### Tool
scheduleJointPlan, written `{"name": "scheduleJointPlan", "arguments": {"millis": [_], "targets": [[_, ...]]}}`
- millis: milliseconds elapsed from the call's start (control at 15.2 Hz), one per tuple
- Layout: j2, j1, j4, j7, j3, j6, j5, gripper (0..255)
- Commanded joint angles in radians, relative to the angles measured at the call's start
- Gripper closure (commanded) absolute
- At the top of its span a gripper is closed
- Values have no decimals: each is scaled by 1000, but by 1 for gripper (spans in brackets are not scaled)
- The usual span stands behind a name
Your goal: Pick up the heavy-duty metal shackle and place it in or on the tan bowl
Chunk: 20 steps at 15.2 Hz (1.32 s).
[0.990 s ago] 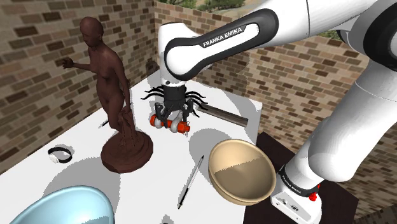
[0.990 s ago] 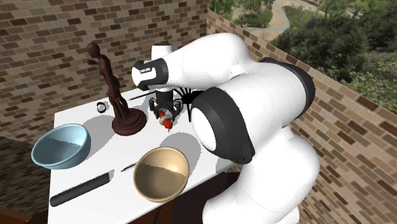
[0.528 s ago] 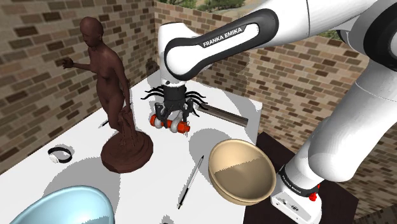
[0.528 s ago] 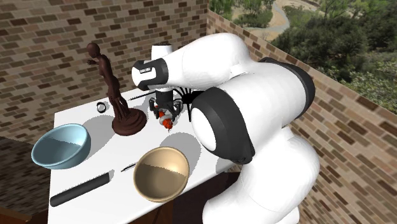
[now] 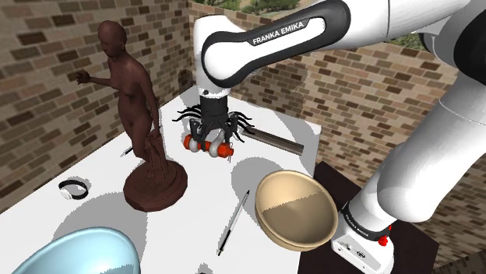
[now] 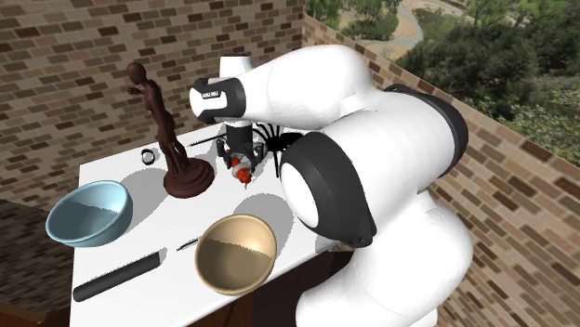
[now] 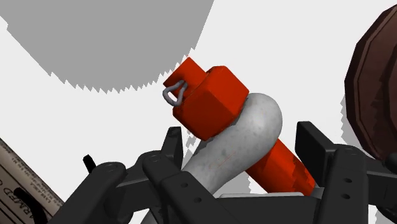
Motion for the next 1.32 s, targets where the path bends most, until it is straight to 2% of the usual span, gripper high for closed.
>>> {"name": "scheduleJointPlan", "arguments": {"millis": [0,1254], "targets": [[-8,-1,22,3,0,-29,1,255],[-62,-8,219,28,-8,-277,8,255]]}}
